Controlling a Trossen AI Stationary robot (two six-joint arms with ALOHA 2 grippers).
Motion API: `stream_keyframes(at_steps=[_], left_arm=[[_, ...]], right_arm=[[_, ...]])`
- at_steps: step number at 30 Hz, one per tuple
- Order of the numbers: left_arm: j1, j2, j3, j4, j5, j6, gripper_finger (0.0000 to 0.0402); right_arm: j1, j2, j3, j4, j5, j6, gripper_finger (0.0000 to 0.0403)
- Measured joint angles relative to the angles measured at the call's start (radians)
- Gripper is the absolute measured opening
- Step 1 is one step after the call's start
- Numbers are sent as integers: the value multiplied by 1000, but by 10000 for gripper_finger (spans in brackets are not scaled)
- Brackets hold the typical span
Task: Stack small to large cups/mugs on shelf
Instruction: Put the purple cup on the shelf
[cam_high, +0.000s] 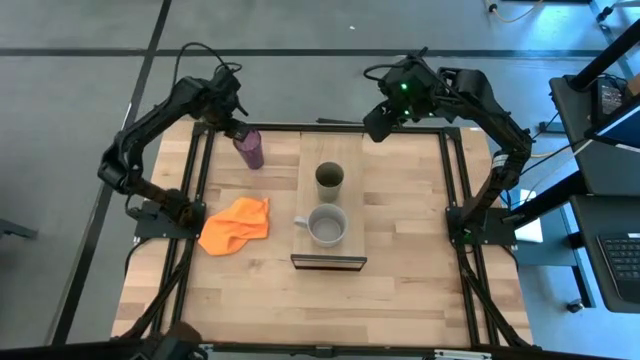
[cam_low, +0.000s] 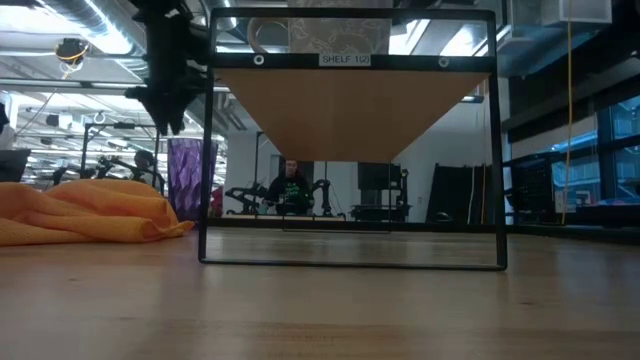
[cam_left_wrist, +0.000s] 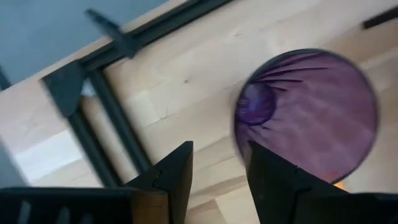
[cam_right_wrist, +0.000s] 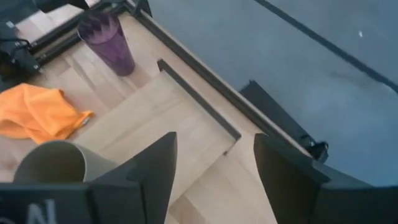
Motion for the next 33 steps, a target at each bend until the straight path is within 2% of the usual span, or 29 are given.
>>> stream_keyframes(at_steps=[7, 15, 26, 33], left_arm=[[-3, 13, 0, 85, 26, 7, 139], [-4, 13, -4, 88, 27, 34, 139], [-5, 14, -141, 115, 31, 62, 139], [-23, 14, -146, 179, 30, 58, 139]], right_arm=[[0, 0, 0, -34, 0, 13, 216], [5, 0, 0, -35, 0, 9, 216], [5, 1, 0, -37, 0, 3, 216], [5, 1, 0, -36, 0, -16, 216]])
